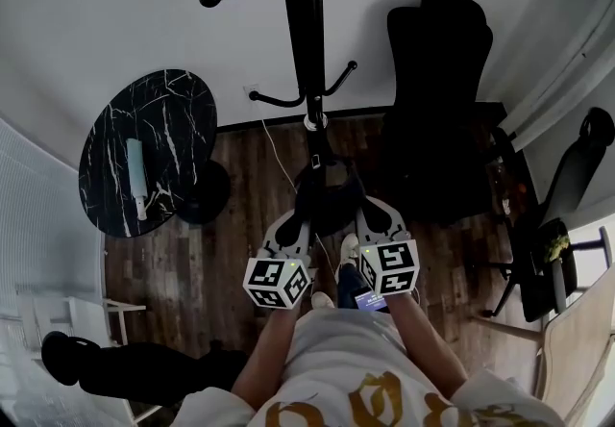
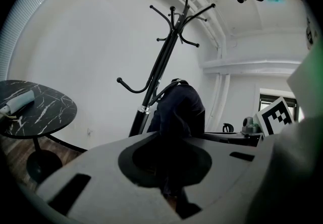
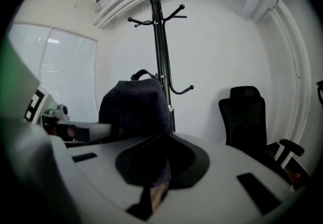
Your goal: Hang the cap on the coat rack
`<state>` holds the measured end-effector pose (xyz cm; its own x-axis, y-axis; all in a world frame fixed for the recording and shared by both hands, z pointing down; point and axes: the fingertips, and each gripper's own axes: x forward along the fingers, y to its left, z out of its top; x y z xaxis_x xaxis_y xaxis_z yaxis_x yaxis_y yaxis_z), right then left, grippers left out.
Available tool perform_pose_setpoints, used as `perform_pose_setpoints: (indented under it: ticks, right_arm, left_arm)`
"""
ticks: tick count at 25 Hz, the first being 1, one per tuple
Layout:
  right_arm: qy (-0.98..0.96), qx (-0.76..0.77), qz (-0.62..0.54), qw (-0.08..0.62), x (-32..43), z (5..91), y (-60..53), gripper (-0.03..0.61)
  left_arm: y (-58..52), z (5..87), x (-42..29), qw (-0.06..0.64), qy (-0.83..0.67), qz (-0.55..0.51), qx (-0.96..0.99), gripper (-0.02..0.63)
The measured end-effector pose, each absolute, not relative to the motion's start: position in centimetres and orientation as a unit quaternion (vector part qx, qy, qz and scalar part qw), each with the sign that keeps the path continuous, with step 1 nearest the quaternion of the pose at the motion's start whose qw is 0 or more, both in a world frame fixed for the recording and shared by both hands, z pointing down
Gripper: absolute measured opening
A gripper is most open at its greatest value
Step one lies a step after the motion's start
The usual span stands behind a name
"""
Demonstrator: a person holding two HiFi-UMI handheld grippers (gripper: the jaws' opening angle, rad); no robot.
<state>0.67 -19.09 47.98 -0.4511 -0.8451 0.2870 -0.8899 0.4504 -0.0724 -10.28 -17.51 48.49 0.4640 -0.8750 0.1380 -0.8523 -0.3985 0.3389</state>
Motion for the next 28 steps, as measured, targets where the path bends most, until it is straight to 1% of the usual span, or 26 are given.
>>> perform_pose_setpoints:
  ticks: [28]
  right_arm:
    - [-0.839, 0.508, 0.145, 0.128, 0.6, 51.7, -21.0, 0.018]
  left_arm:
    - [-19.4, 51.8, -10.3, 0.218, -0.515, -0.010, 0.829, 0.025]
